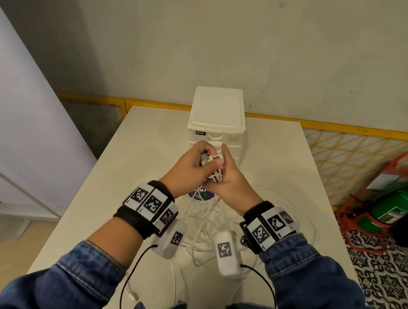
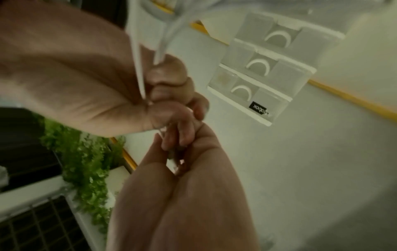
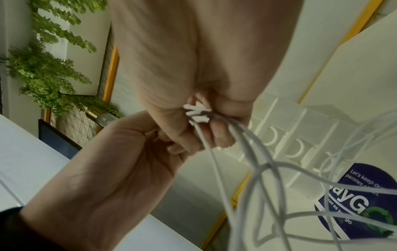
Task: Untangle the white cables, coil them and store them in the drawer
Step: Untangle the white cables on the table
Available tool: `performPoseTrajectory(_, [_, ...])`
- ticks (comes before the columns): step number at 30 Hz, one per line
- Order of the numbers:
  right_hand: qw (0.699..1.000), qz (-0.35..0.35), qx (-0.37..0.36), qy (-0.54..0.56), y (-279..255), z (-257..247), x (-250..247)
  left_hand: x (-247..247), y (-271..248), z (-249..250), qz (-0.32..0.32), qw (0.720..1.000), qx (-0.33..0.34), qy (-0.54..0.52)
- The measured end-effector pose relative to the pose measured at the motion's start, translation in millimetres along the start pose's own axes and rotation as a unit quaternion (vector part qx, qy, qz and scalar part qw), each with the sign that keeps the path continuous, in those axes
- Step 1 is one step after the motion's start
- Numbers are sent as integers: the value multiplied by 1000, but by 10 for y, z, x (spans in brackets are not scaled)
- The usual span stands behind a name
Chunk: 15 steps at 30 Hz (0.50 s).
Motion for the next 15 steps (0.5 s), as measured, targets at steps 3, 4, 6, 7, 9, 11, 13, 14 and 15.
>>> performPoseTrajectory(3, [1000, -17, -15, -10, -33, -9, 39, -54, 33, 34, 44, 993, -8, -111])
performPoseTrajectory(4, [999, -22, -19, -23, -51, -9, 49, -93, 54, 48, 60, 991, -8, -121])
performPoseTrajectory(6, [999, -18, -21, -31, -71, 4, 45, -159, 98, 42, 83, 989, -4, -122])
performPoseTrajectory(7, [999, -15, -19, -31, -69, 17, 31, -193, 118, 24, 96, 989, -4, -115])
performPoseTrajectory(9, [999, -6, -16, -40, -58, 46, 2, -268, 152, -29, 122, 989, -12, -88])
performPoseTrajectory(11, [998, 11, -8, -55, -35, 103, -38, -329, 200, -123, 121, 992, -32, -13])
performPoseTrajectory(13, [998, 26, 0, -57, -5, 175, -78, -361, 241, -221, 100, 987, -32, 118])
performPoseTrajectory(14, [997, 30, -1, -70, 14, 190, -97, -366, 251, -224, 94, 978, -3, 189])
performPoseTrajectory(15, [995, 32, -5, -99, 33, 181, -109, -348, 250, -193, 87, 965, 42, 243])
Point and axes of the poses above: each hand's wrist, its own y-axis towards the middle knuckle, its own x-axis out of the palm, z = x × y, the point moved 6 cm from there along y, towards the middle knuckle, and after that the axes turned 4 degrees about -y, right-handed, at the moved point
